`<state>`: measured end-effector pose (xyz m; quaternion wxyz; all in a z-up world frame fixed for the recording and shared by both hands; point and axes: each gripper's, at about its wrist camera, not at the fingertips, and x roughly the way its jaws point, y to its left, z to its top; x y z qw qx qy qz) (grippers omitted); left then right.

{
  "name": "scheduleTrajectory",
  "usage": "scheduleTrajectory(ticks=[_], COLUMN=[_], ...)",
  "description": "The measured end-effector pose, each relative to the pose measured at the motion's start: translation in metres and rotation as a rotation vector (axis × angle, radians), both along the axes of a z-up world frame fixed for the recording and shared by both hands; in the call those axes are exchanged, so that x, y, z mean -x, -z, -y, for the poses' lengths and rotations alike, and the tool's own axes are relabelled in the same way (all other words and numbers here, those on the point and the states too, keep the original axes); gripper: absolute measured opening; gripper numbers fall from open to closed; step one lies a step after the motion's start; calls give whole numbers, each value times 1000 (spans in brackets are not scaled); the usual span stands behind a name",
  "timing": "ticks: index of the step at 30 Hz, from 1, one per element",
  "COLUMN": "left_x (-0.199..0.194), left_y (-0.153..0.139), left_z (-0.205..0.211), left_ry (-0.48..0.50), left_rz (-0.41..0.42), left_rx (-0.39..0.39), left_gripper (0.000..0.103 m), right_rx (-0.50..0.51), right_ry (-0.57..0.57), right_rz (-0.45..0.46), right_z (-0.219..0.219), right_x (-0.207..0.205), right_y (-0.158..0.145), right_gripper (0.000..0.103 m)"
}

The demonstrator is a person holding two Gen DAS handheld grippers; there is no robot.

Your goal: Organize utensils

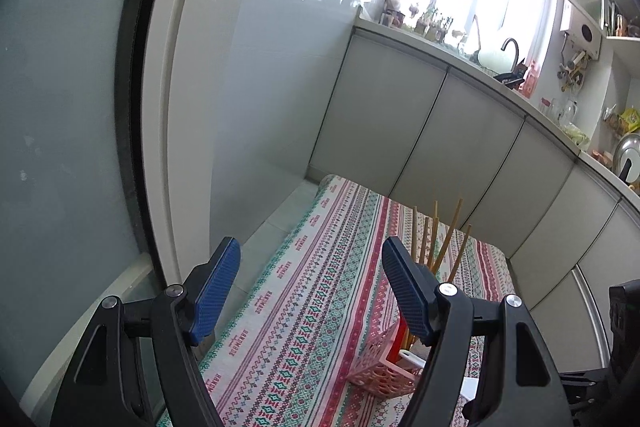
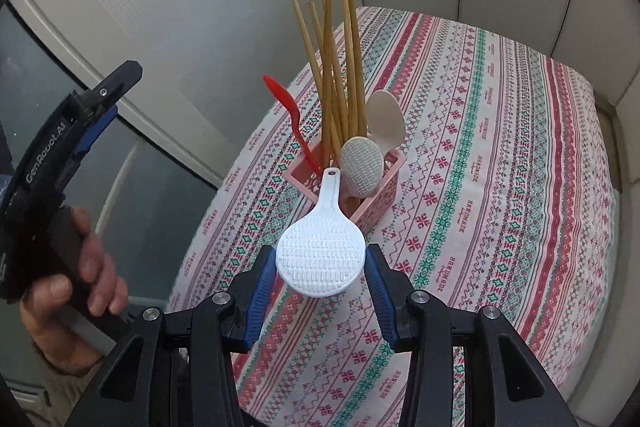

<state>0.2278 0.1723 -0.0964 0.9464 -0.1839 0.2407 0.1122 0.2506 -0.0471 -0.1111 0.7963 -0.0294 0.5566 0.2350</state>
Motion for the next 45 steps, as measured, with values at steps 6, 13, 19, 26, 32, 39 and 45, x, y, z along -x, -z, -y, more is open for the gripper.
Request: scheduleTrajectory(ticks=[6, 13, 19, 26, 32, 39, 45], left_x=[0, -1, -3, -3, -2, 0, 24], left_y=[0, 1, 2, 3, 3, -1, -26], left_z=[4, 9, 13, 16, 19, 41, 77], left_ry=[22, 36, 45, 58, 72, 151, 222], left_rz=[1, 0, -1, 2, -1, -61, -103], left_rx=[-1, -7, -10, -15, -5, -60, -234], left_gripper=[76, 76, 76, 76, 76, 76, 76], right_rx=[35, 41, 56, 23, 10, -74, -51], right_ry=[19, 31, 53, 66, 120, 153, 178], right_rz=[29, 148, 223, 317, 376, 365, 436], right_z=[-13, -25, -31, -25, 4, 29, 43], right_x=[-4, -9, -14, -10, 8, 38, 60], right_y=[-3, -6, 1, -4, -21, -14, -39], right_gripper=[46, 46, 46, 54, 57, 71, 72])
